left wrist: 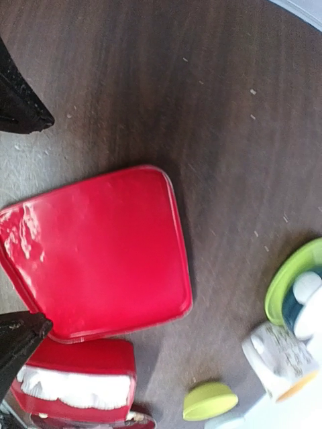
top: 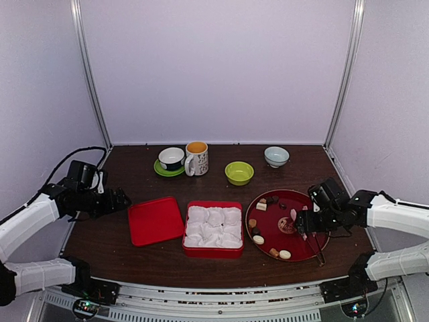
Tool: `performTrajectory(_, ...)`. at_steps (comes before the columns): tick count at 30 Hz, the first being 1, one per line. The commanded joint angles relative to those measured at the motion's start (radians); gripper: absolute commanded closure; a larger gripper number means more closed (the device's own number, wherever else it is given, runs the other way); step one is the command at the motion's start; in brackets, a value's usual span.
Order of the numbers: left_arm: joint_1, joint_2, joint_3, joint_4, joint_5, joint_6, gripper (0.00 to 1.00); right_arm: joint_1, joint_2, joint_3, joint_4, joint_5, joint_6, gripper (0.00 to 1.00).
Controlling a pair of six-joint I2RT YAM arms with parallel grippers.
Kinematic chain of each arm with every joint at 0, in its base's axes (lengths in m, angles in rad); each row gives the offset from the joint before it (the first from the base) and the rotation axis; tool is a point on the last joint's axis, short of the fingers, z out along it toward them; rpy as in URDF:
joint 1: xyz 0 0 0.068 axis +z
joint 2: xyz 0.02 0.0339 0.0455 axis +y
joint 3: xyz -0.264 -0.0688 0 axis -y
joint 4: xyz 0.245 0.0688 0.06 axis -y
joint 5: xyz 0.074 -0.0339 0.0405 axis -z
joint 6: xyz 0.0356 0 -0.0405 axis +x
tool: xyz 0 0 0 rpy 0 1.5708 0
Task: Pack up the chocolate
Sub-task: Pick up the clamp from the plate.
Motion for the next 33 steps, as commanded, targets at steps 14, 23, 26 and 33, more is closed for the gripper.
performTrajectory(14, 0.004, -0.032, 0.034, 0.218, 0.271, -0.013, 0.12, 0.061, -0.036, -0.089, -0.037, -0.027, 0.129, 0.25)
performTrajectory(23, -0.003, -0.023, 0.021, 0.242, 0.267, -0.036, 0.14, 0.125, 0.000, -0.054, -0.072, 0.004, 0.127, 0.46)
performTrajectory(26, -0.012, -0.017, 0.026, 0.243, 0.261, -0.036, 0.15, 0.133, 0.015, -0.039, -0.070, -0.005, 0.120, 0.52)
performTrajectory(33, -0.021, -0.001, 0.027, 0.242, 0.257, -0.036, 0.16, 0.160, 0.031, -0.030, -0.092, -0.005, 0.126, 0.48)
